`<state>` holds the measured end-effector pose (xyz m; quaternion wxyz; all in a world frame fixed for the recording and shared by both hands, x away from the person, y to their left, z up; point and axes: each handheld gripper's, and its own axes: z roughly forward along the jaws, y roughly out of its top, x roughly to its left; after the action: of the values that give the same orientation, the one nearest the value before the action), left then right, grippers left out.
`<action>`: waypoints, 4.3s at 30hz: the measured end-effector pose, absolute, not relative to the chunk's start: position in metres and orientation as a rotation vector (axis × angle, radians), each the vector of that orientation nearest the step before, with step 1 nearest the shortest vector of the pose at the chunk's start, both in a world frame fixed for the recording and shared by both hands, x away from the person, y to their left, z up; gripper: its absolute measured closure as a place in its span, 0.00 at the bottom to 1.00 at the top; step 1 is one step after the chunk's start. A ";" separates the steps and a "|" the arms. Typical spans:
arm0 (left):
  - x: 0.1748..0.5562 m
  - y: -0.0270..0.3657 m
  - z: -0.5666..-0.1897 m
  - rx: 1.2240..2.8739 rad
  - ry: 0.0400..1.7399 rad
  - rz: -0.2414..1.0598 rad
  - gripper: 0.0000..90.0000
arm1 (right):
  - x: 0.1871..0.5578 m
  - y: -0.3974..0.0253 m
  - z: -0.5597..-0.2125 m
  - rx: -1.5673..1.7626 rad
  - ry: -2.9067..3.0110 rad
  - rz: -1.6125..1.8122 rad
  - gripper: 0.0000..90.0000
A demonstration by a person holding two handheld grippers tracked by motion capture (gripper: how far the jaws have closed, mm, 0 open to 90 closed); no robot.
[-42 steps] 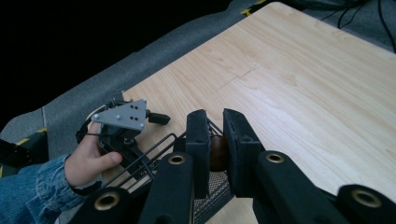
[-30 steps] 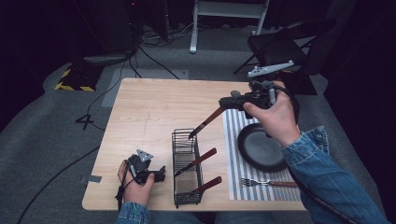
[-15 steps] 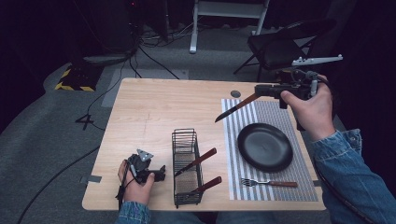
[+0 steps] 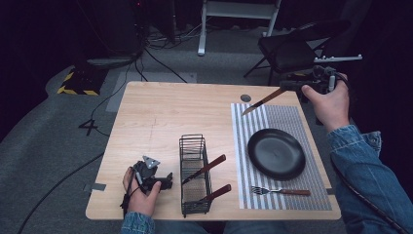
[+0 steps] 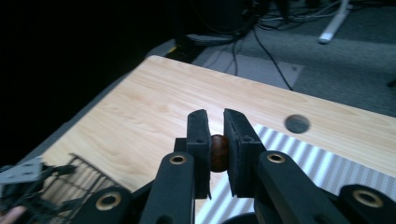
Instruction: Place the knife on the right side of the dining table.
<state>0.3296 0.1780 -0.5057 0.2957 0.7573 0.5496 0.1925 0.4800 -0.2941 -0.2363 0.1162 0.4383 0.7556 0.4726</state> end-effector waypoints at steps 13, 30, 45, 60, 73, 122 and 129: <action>0.329 0.178 -0.506 2.014 1.462 0.512 0.00 | 0.526 -0.308 -0.273 1.329 2.192 1.298 0.91; 0.329 0.178 -0.506 2.015 1.462 0.514 0.00 | 0.551 -0.311 -0.329 1.429 2.233 1.262 0.91; 0.329 0.178 -0.506 2.014 1.462 0.514 0.00 | 0.561 -0.324 -0.342 1.582 2.113 1.169 0.86; 0.329 0.178 -0.506 2.015 1.462 0.514 0.00 | 0.564 -0.342 -0.369 1.589 2.029 1.022 0.74; 0.329 0.178 -0.506 2.015 1.462 0.514 0.00 | 0.560 -0.356 -0.392 1.606 1.999 0.994 0.66; 0.329 0.178 -0.506 2.015 1.462 0.514 0.00 | 0.566 -0.386 -0.454 1.825 1.890 1.009 0.56; 0.329 0.178 -0.506 2.015 1.462 0.515 0.00 | 0.566 -0.387 -0.460 1.827 1.894 1.004 0.55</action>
<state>0.3294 0.1780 -0.5057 0.2954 0.7573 0.5494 0.1935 0.5664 -0.3870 -0.4596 0.1617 0.6401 0.6637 0.3517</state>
